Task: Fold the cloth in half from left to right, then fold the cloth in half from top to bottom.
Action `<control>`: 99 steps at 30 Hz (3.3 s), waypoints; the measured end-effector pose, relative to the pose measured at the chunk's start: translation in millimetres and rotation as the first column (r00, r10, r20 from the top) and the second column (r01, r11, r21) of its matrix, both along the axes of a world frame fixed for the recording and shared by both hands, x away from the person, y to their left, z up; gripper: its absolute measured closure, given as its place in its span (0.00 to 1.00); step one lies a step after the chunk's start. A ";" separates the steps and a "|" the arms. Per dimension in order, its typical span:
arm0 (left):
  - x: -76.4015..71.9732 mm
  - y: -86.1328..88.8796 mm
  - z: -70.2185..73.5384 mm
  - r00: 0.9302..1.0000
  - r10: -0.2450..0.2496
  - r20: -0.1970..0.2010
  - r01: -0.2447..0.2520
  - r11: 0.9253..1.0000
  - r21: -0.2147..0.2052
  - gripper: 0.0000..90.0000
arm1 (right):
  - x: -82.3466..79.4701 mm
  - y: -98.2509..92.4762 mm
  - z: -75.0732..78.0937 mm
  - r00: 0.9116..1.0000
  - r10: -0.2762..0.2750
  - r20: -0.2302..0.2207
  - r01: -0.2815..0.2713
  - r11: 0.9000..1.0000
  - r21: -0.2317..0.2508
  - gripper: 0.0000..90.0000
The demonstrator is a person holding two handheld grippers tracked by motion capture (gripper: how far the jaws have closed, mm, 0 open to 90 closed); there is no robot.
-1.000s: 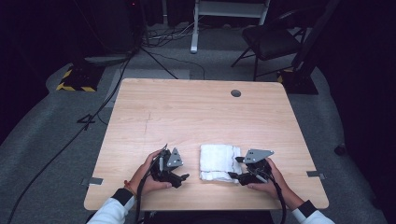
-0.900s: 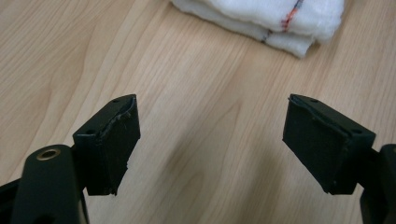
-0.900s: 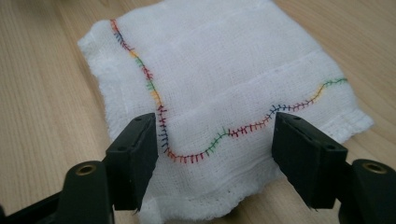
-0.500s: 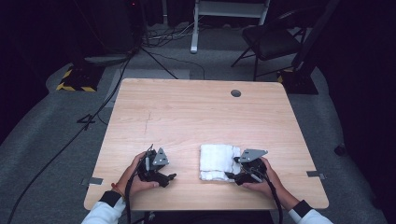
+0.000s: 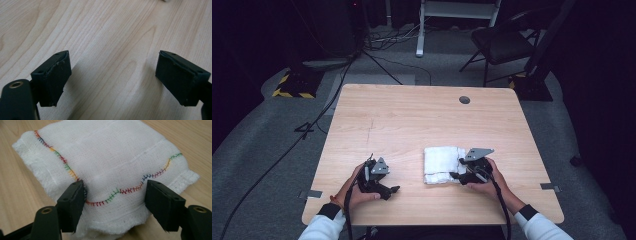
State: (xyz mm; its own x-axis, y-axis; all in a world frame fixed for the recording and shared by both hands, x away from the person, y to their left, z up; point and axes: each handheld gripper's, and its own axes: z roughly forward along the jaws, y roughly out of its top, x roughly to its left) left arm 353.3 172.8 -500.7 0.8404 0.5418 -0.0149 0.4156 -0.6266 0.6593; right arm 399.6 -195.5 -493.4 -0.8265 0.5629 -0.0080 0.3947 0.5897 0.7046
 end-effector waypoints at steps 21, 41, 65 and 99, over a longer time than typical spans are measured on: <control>9.2 -2.4 -3.0 1.000 -0.005 0.017 0.005 1.000 -0.026 0.12 | 63.9 18.6 1.1 1.000 0.003 -0.012 -0.003 1.000 -0.006 0.36; 12.2 -4.4 -3.0 1.000 0.000 0.017 0.000 1.000 -0.027 0.12 | 36.7 -6.8 33.2 0.999 0.004 0.051 -0.004 1.000 0.007 0.33; -8.0 2.9 17.9 0.989 0.115 0.089 -0.120 0.991 0.060 0.20 | -4.9 -74.6 44.9 0.994 -0.029 0.107 0.039 0.995 -0.096 0.33; -27.0 70.5 -2.8 0.976 0.215 0.025 -0.214 0.976 -0.034 0.19 | -54.7 -185.0 -8.4 0.947 -0.319 0.021 0.318 0.947 0.033 0.24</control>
State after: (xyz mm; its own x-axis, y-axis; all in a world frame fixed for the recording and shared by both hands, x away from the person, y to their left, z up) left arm 326.4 243.3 -503.6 0.7047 0.7094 -0.0120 0.5190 -0.5039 0.6904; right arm 344.9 -380.4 -501.7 -0.6036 0.7972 -0.0069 0.5406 0.4156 0.7315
